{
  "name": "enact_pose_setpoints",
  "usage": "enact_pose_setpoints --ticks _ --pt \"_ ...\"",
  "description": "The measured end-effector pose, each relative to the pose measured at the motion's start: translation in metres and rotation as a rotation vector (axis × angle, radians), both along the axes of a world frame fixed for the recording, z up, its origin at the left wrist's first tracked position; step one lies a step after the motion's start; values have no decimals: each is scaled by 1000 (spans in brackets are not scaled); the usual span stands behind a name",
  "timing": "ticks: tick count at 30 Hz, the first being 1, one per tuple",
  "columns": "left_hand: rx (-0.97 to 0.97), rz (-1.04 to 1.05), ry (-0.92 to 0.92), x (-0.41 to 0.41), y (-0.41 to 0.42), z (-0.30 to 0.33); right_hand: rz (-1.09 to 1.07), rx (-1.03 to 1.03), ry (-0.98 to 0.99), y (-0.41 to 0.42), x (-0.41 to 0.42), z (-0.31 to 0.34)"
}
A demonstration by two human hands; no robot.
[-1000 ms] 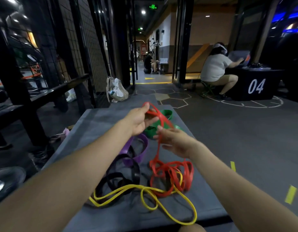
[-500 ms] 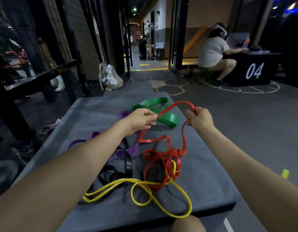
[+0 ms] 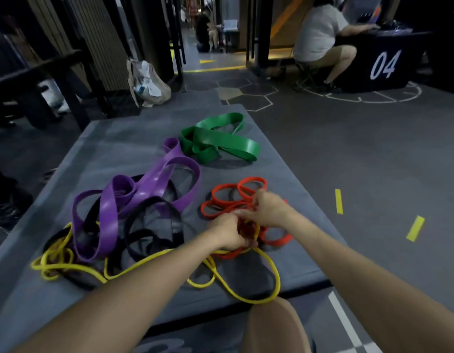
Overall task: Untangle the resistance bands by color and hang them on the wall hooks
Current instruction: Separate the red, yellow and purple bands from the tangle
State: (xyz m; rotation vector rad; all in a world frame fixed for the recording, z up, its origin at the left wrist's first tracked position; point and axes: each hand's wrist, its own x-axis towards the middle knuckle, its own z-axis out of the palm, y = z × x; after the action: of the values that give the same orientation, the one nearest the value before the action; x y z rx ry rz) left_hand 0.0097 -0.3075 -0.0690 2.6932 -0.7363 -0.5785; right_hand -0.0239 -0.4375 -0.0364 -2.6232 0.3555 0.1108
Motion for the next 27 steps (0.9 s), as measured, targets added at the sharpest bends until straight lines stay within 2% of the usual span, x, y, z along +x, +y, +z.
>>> enact_pose_setpoints --ticks 4,7,13,15,18,21,23,25,27 --pt "82 99 41 -9 -1 -2 77 -81 36 -2 -6 -2" --pt "38 98 68 -12 4 4 123 -79 20 -5 -12 0" --pt "-265 177 109 6 52 46 106 52 -163 3 -16 18" --pt "-390 200 120 12 69 67 131 36 -216 10 -9 32" --pt "-532 206 65 24 90 95 194 19 -267 22 4 53" --pt "-636 269 38 31 106 110 228 113 -282 35 12 72" --pt "-641 313 0 32 110 111 249 337 -214 45 7 75" --pt "-590 344 -88 31 112 109 249 763 -126 54 -1 72" --pt "-442 369 -230 28 116 109 208 1152 -78 58 -3 65"
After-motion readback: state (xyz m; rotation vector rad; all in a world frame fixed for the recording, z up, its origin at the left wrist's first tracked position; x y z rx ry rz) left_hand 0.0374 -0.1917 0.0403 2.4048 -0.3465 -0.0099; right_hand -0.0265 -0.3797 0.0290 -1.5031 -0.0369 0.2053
